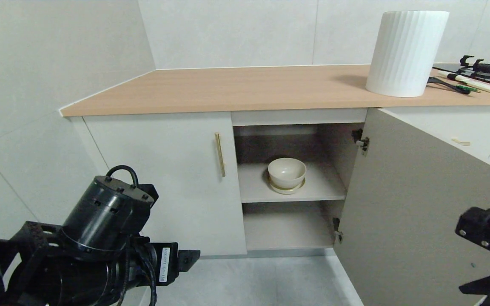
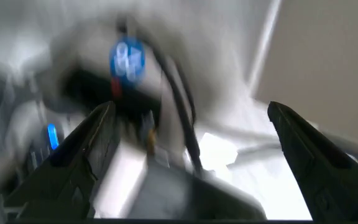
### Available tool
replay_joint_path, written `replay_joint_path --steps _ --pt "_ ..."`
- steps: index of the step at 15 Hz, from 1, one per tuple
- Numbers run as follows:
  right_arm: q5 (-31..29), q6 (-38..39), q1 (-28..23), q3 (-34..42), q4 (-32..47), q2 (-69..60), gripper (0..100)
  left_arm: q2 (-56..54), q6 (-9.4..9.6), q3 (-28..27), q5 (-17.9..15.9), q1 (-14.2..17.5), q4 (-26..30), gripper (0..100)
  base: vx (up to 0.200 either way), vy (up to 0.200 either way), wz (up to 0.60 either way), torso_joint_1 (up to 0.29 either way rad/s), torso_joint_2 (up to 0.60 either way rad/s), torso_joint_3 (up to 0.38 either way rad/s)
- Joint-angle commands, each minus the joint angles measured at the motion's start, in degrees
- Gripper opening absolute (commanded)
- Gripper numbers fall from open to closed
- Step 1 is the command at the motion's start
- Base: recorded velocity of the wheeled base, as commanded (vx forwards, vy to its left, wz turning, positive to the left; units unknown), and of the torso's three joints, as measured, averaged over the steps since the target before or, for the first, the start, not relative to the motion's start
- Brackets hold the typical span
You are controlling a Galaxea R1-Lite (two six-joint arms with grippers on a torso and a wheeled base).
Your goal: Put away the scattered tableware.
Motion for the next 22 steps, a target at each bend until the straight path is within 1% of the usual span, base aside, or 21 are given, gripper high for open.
replay_joint_path --steps 1,3,4,5,8,9,11,14,16,17,18,19,22 --pt "-0.5 -1.9 1.0 -1.9 3.6 -3.3 100 0.0 -0.05 0.0 0.0 0.0 0.0 100 0.0 -0.2 0.0 0.002 0.0 0.007" --pt "-1.2 -1.9 0.9 -1.9 4.0 -3.3 100 0.0 -0.05 0.0 0.0 0.0 0.0 100 0.0 -0.2 0.0 0.005 0.0 0.009" --pt "-4.1 -1.9 0.4 -1.9 4.1 -3.6 100 0.1 -0.05 0.0 0.0 0.0 0.0 100 0.0 -0.2 0.0 0.002 0.0 0.007" --pt "-5.2 -1.9 0.4 -1.9 4.5 -4.3 100 0.1 -0.05 0.0 0.0 0.0 0.0 100 0.0 -0.2 0.0 0.002 0.0 0.002" --pt "-5.7 -1.9 0.4 -4.3 10.6 -5.8 100 0.1 -0.14 0.0 0.0 0.0 0.0 100 0.0 0.0 0.0 0.0 0.0 0.0" --pt "-7.1 -1.9 -0.5 -5.1 11.7 -6.0 100 0.1 -0.14 0.0 -0.1 0.0 0.0 100 0.0 0.0 0.0 0.0 0.0 0.0" --pt "-11.3 -2.0 -4.0 -5.1 11.5 -5.5 100 0.1 -0.05 0.0 0.0 0.0 0.0 100 0.0 0.0 0.0 0.0 0.0 0.0" --pt "-12.2 -3.7 -10.0 -5.3 11.5 -5.2 100 0.1 -0.14 0.0 0.0 0.0 0.0 100 0.0 0.0 0.0 0.0 0.0 0.0" --pt "-13.9 -7.6 -16.8 -5.3 11.3 -4.7 100 0.1 -0.14 0.0 -0.1 0.0 0.0 100 0.0 0.0 0.0 0.0 0.0 0.0" --pt "-13.9 -7.6 -16.8 -5.3 11.3 -4.7 100 0.1 -0.14 0.0 -0.1 0.0 0.0 100 0.0 0.0 0.0 0.0 0.0 0.0" --pt "-13.9 -10.2 -23.5 -5.2 8.4 -3.9 100 0.2 -0.14 0.1 -0.1 0.0 0.0 100 0.0 0.0 0.0 0.0 0.0 0.0" --pt "-13.9 -10.8 -26.8 -5.1 6.5 -2.9 100 0.4 -0.14 0.1 -0.1 0.0 0.0 100 0.0 0.0 0.0 0.0 0.0 0.0" --pt "-13.9 -10.7 -32.2 -4.8 0.8 0.3 100 0.5 -0.14 0.1 -0.1 0.0 0.0 100 0.0 0.0 0.0 0.0 0.0 0.0"
